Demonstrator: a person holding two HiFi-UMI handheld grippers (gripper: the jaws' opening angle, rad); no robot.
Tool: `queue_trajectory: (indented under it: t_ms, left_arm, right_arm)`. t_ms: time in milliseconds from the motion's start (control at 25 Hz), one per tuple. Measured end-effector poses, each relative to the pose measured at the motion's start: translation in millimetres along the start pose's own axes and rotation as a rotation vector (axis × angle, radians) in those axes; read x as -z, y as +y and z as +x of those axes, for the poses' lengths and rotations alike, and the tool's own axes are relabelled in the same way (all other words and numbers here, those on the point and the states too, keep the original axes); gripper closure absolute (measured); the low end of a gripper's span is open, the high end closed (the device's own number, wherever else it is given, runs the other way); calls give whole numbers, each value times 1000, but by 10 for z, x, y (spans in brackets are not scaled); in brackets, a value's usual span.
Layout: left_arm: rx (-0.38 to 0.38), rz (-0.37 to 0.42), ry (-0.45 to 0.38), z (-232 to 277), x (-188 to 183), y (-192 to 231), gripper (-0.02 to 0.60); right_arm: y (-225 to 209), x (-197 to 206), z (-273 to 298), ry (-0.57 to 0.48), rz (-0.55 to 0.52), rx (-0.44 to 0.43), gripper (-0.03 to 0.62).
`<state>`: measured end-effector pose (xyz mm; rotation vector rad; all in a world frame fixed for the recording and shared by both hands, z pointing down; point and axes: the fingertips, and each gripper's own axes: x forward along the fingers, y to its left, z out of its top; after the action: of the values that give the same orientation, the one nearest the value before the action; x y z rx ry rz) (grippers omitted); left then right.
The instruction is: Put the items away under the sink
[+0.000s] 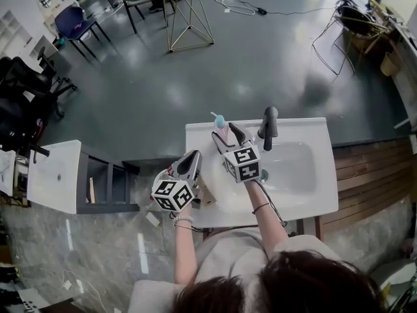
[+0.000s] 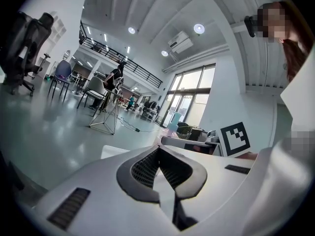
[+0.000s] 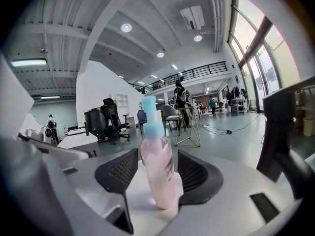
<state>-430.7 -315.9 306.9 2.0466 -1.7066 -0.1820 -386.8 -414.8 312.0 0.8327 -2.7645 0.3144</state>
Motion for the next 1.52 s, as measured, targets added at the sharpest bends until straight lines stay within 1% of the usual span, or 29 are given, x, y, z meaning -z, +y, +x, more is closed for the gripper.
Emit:
queue_trajectory:
  t_ms: [200, 520, 640, 800, 920, 1200, 1520]
  left_arm:
    - [-15, -10, 12, -5, 50, 85, 580]
    - [-54, -25, 22, -47, 61, 234, 580]
    - [-67, -28, 24, -65, 67, 269, 580]
    - [-78, -27, 26, -72, 72, 292, 578]
    - [-88, -28, 26, -103, 82, 299, 578]
    - [-84, -13, 33, -107, 92, 204, 580]
    - [-76, 6, 16, -142, 82, 3, 580]
  right_arm:
    - [14, 81, 124, 15, 8, -4, 350]
    - [-50, 145, 275, 43, 7, 24, 349]
    - [-62, 183, 308, 67, -17, 43, 353]
    - [-72, 175, 320, 73, -71, 77, 384]
    - [-46, 190, 304, 72, -75, 86, 388]
    - [-7, 162, 252, 78, -33, 55, 390]
    - [81, -49, 56, 28, -54, 1, 390]
